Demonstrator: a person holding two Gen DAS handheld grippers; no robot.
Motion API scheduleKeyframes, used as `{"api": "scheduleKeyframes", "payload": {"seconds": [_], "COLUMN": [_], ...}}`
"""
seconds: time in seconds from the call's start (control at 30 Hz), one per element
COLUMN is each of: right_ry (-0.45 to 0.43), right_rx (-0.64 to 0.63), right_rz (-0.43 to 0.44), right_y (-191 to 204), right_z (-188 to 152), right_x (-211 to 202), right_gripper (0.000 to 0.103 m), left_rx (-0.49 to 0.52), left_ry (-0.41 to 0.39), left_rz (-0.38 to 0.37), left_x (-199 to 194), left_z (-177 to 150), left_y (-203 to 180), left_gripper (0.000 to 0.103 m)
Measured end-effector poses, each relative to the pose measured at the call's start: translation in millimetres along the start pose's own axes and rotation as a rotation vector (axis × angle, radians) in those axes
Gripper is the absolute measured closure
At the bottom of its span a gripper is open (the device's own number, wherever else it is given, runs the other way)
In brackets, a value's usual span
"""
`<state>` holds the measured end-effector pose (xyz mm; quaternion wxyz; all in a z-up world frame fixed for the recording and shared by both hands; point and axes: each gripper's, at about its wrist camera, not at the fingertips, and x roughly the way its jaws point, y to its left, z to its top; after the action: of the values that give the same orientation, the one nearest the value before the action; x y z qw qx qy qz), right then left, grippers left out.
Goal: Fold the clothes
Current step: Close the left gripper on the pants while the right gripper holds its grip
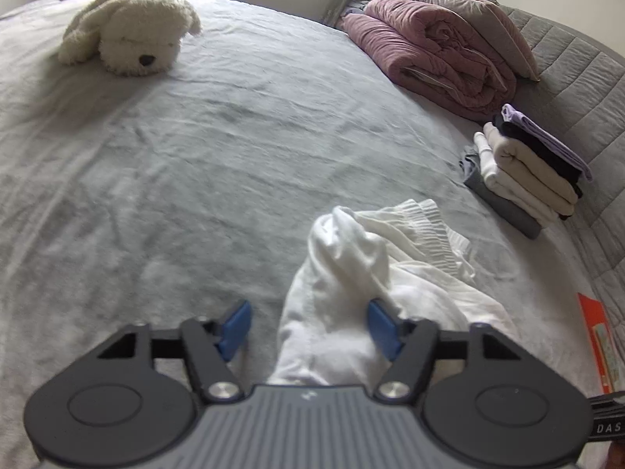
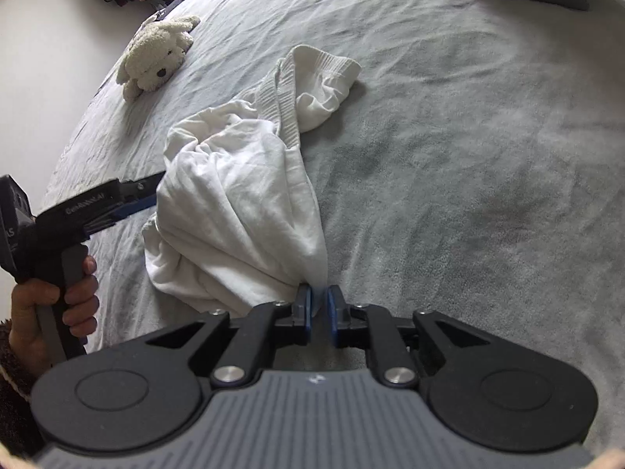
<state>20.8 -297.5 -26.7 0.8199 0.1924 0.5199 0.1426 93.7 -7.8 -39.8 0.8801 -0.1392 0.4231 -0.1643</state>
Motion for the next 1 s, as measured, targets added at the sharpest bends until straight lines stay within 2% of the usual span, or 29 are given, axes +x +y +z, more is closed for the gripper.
{"api": "scheduleKeyframes", "payload": {"seconds": [0.03, 0.07, 0.13, 0.2, 0.37, 0.53, 0.83, 1.0], "right_ry": [-0.010, -0.022, -0.054, -0.087, -0.136, -0.164, -0.236, -0.220], "right_rx": [0.002, 0.007, 0.017, 0.014, 0.011, 0.018, 0.051, 0.044], "right_rz": [0.010, 0.020, 0.038, 0.050, 0.102, 0.121, 0.120, 0.098], "right_y": [0.1, 0.5, 2.3, 6.4, 20.6, 31.0, 30.2, 31.9], "right_z": [1.8, 4.0, 9.0, 13.6, 25.0, 33.2, 44.4, 44.9], "right_x": [-2.6, -5.3, -10.9, -16.1, -18.0, -14.4, -14.6, -6.5], "right_gripper": [0.086, 0.085, 0.067, 0.062, 0.062, 0.062, 0.062, 0.062], "left_rx": [-0.005, -0.005, 0.027, 0.074, 0.184, 0.272, 0.367, 0.439], "left_ry": [0.006, 0.007, -0.015, -0.044, -0.065, -0.015, 0.083, 0.146], "left_rz": [-0.015, -0.019, -0.021, -0.038, -0.171, -0.289, -0.389, -0.440], "left_x": [2.0, 1.9, -4.8, -14.2, -35.7, -41.9, -48.4, -53.1], "left_z": [-1.7, -3.3, -6.0, -9.0, -17.7, -34.0, -65.6, -85.7], "left_y": [-1.6, -4.2, -12.7, -21.7, -42.2, -61.9, -83.1, -94.5], "left_gripper": [0.080, 0.094, 0.096, 0.097, 0.097, 0.098, 0.099, 0.099]}}
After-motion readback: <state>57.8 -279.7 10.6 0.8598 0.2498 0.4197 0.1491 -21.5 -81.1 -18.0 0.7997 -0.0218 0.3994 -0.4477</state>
